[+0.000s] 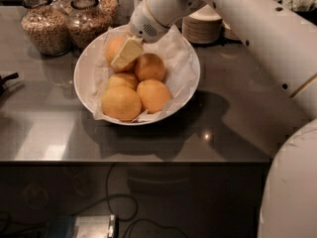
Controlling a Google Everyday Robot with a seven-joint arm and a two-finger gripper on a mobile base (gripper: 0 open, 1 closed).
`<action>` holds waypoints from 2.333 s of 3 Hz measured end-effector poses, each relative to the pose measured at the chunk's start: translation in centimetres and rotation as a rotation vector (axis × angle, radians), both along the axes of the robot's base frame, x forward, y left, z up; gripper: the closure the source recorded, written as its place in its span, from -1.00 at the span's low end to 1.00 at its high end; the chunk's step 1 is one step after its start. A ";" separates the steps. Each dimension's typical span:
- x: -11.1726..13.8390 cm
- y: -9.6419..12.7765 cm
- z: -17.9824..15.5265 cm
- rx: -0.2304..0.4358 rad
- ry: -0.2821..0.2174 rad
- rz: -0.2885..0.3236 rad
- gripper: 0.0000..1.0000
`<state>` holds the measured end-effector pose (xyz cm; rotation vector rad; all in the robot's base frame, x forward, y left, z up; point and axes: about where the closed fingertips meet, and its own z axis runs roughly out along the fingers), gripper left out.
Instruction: Pick orange from white bowl
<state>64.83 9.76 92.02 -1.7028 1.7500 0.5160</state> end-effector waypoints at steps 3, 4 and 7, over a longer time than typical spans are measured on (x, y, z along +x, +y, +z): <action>-0.3 0.3 -1.5 -0.008 0.011 -0.027 1.00; -0.4 0.2 -1.6 -0.006 0.004 -0.036 1.00; -5.2 -3.3 6.5 0.250 -0.101 0.000 1.00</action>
Offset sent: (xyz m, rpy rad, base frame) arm -0.0063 0.0068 -0.0578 -0.0243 0.0336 -0.0706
